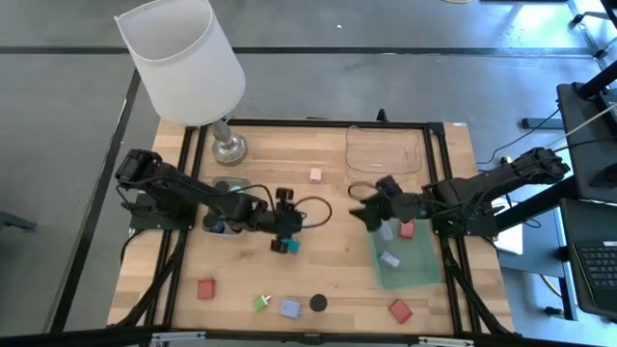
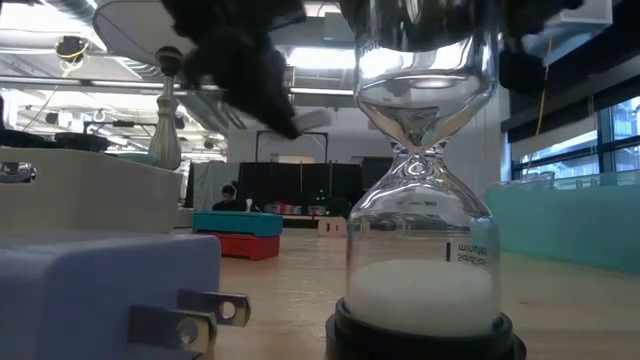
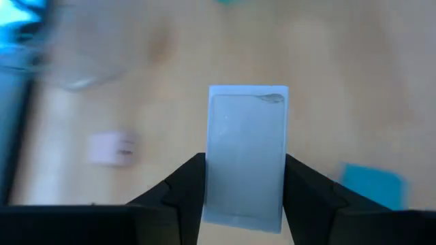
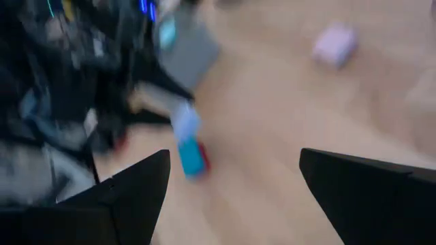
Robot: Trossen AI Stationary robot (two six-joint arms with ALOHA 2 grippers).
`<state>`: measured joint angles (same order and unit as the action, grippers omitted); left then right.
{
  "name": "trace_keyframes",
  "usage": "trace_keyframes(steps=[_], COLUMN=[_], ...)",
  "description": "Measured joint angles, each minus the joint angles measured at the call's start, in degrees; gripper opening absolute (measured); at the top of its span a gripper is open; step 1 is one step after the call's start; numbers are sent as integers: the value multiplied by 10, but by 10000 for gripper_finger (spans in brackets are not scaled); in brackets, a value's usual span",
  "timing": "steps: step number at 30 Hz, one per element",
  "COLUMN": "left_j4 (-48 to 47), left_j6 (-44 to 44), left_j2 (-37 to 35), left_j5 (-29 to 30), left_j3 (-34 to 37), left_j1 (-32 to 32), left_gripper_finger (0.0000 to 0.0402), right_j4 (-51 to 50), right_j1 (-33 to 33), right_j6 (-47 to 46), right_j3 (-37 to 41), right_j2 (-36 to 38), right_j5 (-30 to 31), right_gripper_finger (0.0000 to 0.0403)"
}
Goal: Pick & Place Office items
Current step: Put the white digital timer into the transparent bin
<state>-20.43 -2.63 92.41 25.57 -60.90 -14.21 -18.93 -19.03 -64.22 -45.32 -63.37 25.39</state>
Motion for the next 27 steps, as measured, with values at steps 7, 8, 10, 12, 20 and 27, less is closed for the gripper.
trace_keyframes(steps=[7,8,10,12,20,27], left_j4=[135,149,174,190,195,203], left_j6=[4,4,2,-8,-26,-42], left_j2=[0,0,0,0,0,0], left_j5=[66,68,83,90,80,79], left_j3=[0,0,0,0,0,0], left_j1=[45,48,55,62,72,76], left_gripper_finger=[154,154,154,154,154,154], right_j4=[113,125,145,180,254,263], right_j1=[66,72,81,88,103,122], right_j6=[-51,-59,-61,-61,-58,-63], right_j3=[0,0,0,0,0,0], right_j2=[-9,-14,-25,-41,-101,-141], right_j5=[22,22,19,1,-25,-75], right_gripper_finger=[331,331,331,331,331,331])
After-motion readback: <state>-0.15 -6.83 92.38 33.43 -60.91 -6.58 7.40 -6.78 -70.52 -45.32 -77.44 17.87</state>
